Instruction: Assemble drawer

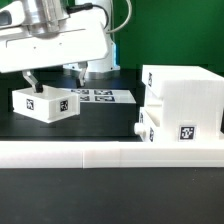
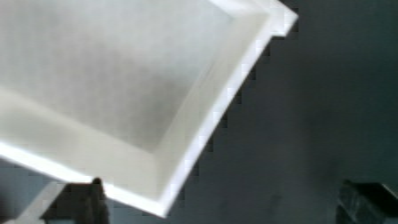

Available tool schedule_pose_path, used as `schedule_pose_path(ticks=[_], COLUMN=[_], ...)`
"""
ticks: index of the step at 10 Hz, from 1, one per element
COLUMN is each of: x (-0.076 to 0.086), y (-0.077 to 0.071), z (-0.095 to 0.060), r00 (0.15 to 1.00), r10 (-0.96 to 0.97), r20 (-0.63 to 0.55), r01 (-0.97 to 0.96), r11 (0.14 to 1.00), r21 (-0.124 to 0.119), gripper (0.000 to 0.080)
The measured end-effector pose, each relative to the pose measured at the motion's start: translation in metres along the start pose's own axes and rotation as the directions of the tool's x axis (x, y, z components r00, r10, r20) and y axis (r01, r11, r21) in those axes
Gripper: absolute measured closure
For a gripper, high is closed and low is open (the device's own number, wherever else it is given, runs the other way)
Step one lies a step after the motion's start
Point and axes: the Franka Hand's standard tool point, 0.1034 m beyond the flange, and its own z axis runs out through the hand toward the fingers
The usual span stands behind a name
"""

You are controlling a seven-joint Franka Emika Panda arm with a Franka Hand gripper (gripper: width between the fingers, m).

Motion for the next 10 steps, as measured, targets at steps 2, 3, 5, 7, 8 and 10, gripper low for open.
schedule_pose_path(ticks=[2, 3, 5, 7, 8, 10], x=[-0.001, -0.001, -0.001, -0.008, -0.012, -0.018], y=[-0.003, -0.006, -0.008, -0.009, -0.011, -0.010], z=[0.002, 0.002, 0.002, 0.009, 0.013, 0.024], r00=[0.978, 0.954, 0.955, 0.957, 0.961, 0.961], r10=[0.207, 0.300, 0.296, 0.287, 0.267, 0.262], r20=[0.002, 0.006, 0.007, 0.044, 0.069, 0.082], r01=[-0.207, -0.300, -0.296, -0.289, -0.269, -0.264], r11=[0.978, 0.954, 0.954, 0.957, 0.963, 0.965], r21=[0.021, 0.033, 0.039, 0.031, 0.021, 0.006], gripper=[0.0151, 0.0151, 0.0151, 0.0151, 0.0151, 0.0151])
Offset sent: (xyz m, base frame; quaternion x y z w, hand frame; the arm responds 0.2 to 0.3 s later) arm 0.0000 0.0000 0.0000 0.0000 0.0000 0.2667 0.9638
